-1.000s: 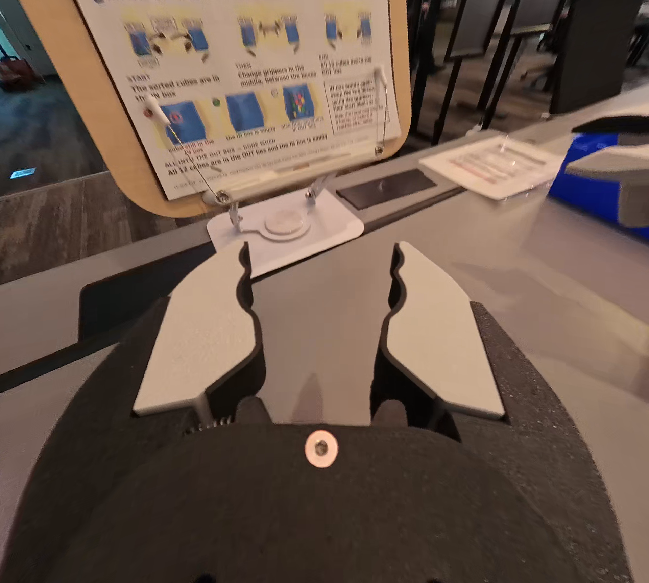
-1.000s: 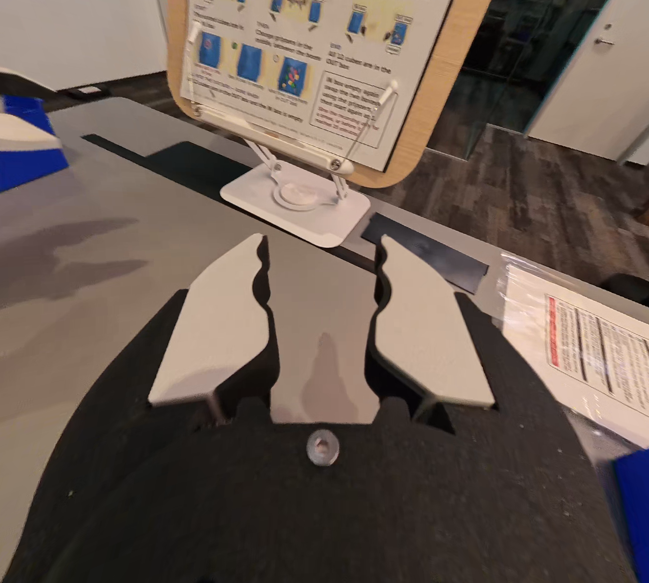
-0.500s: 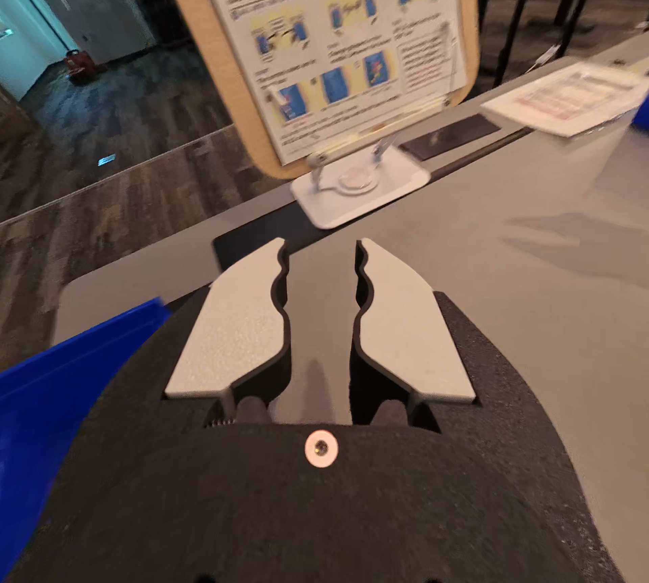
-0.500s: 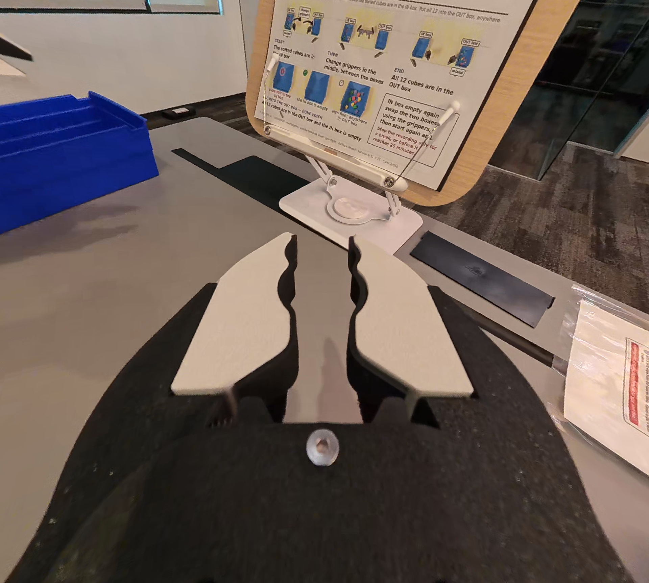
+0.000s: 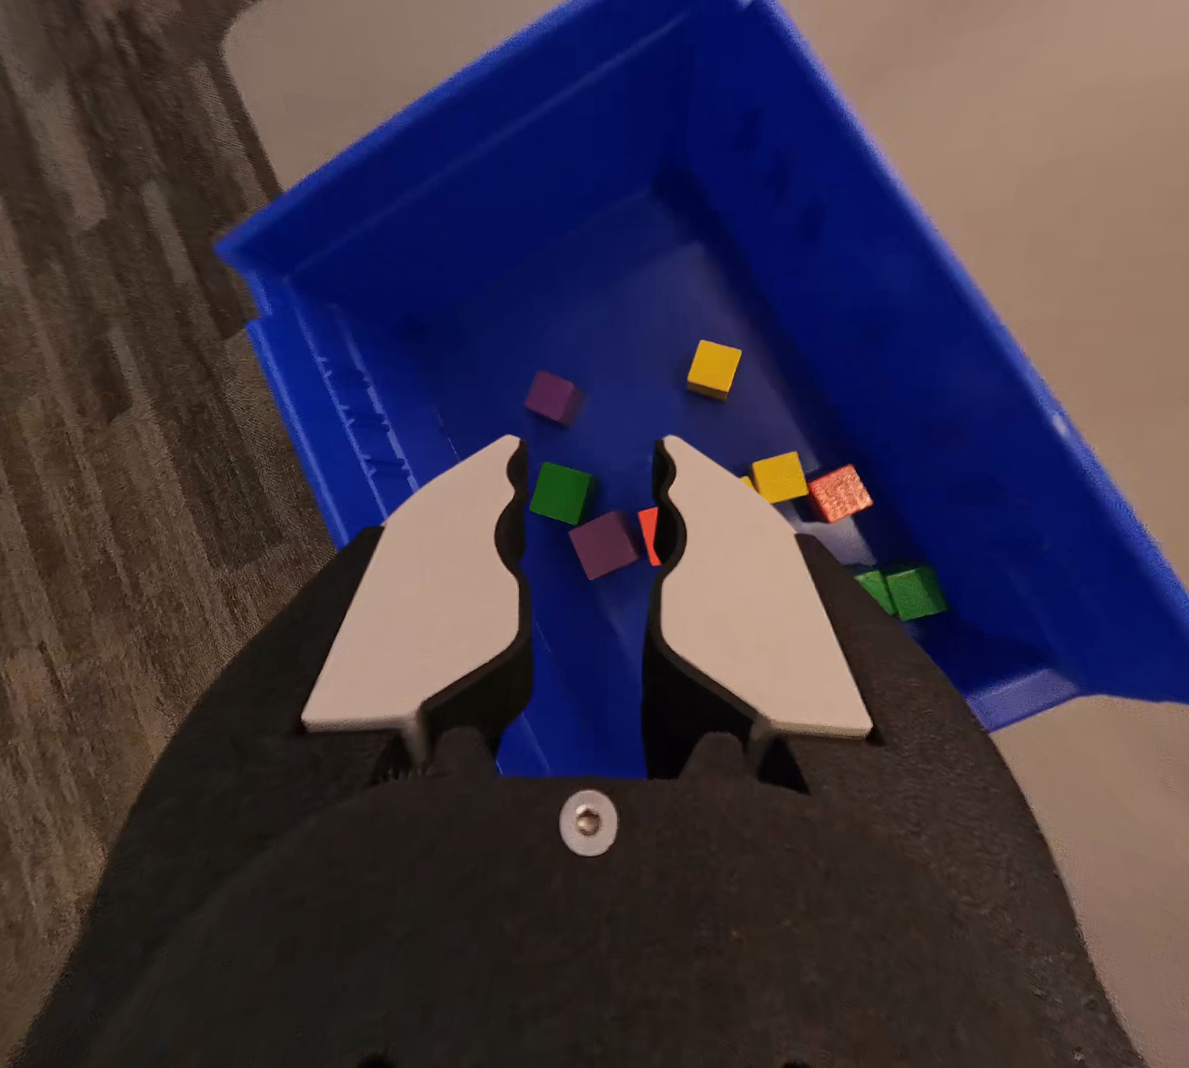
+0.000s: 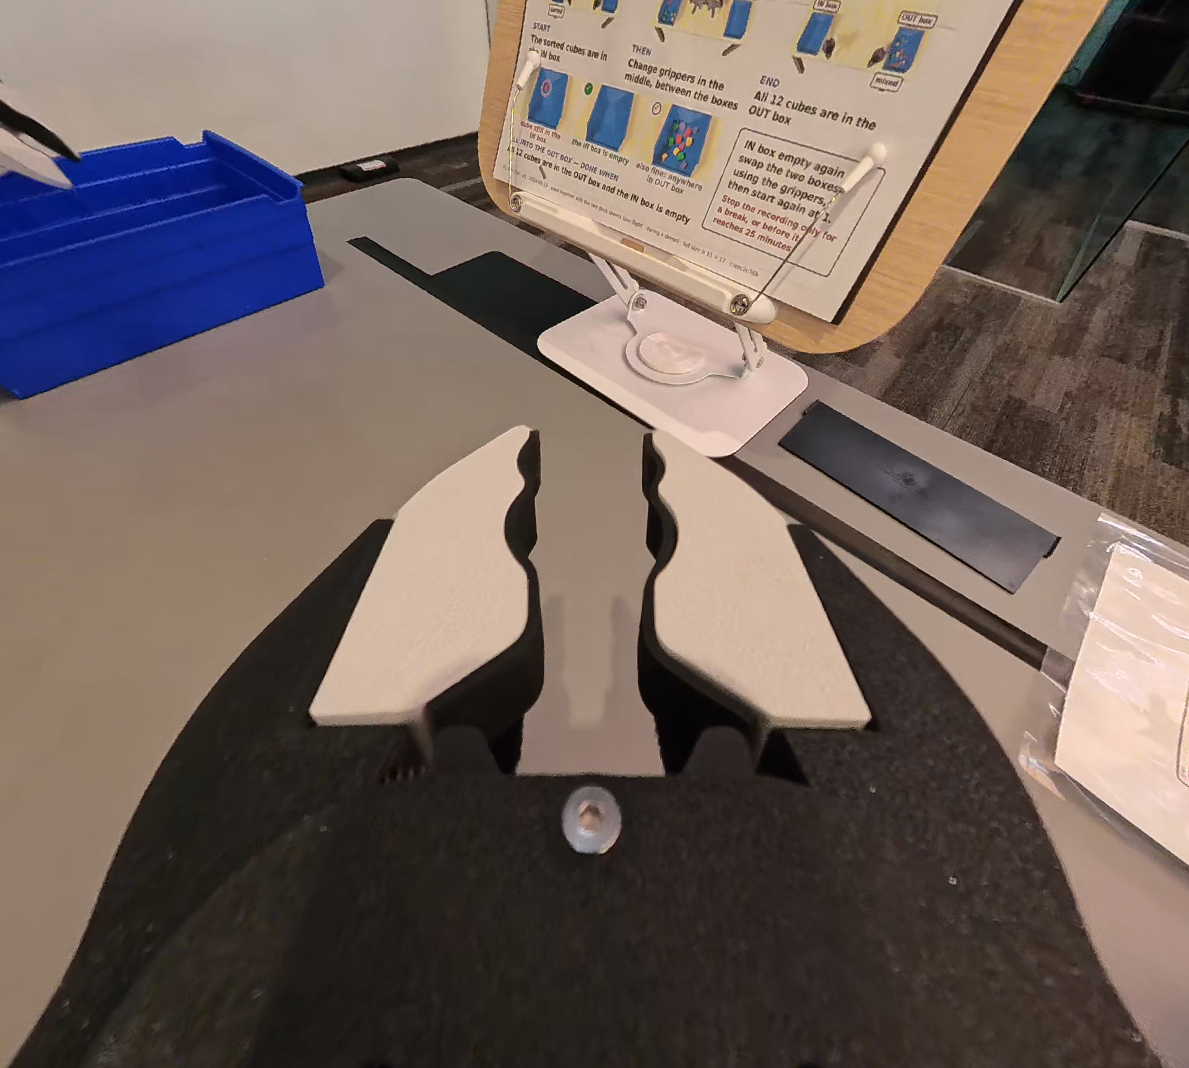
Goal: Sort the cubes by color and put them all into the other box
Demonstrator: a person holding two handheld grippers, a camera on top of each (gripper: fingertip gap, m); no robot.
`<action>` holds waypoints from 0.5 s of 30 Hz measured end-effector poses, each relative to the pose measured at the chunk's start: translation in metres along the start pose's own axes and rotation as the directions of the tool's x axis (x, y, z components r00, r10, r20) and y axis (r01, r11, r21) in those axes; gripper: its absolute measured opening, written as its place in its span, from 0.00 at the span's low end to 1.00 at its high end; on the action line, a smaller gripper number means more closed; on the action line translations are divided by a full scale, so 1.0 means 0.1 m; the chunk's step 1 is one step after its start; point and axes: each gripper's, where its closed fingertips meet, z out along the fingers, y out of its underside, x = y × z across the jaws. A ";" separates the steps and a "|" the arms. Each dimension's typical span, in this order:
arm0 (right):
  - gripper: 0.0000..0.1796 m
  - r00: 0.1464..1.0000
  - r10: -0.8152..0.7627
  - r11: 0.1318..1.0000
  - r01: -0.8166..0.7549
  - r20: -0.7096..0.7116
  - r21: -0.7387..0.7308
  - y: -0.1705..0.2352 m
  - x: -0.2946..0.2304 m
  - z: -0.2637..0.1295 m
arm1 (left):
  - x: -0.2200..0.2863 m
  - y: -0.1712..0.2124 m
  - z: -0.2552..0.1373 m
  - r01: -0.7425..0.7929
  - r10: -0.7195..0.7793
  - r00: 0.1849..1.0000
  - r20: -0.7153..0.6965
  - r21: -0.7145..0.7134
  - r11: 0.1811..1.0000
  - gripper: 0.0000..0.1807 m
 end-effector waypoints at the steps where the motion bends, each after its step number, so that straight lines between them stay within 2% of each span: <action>1: 0.17 1.000 0.005 1.000 -0.005 0.002 -0.007 0.02 0.01 0.00 | 0.00 0.03 0.07 -0.036 0.036 0.999 -0.028 -0.027 0.999 0.21; 5: 0.17 1.000 0.019 0.999 -0.019 -0.005 -0.038 0.10 0.09 0.01 | -0.06 0.10 0.33 -0.244 0.238 0.970 -0.057 -0.141 0.960 0.21; 8: 0.18 1.000 0.014 0.998 -0.015 -0.018 -0.057 0.14 0.13 -0.01 | -0.13 0.17 0.55 -0.334 0.323 0.943 -0.084 -0.246 0.910 0.21; 12: 0.18 0.999 0.017 0.998 -0.019 -0.035 -0.064 0.16 0.19 -0.05 | -0.26 0.31 0.77 -0.333 0.311 0.943 -0.120 -0.368 0.868 0.23; 15: 0.18 0.999 0.009 0.998 -0.011 -0.046 -0.061 0.13 0.22 -0.08 | -0.28 0.34 0.90 -0.303 0.267 0.953 -0.146 -0.387 0.871 0.23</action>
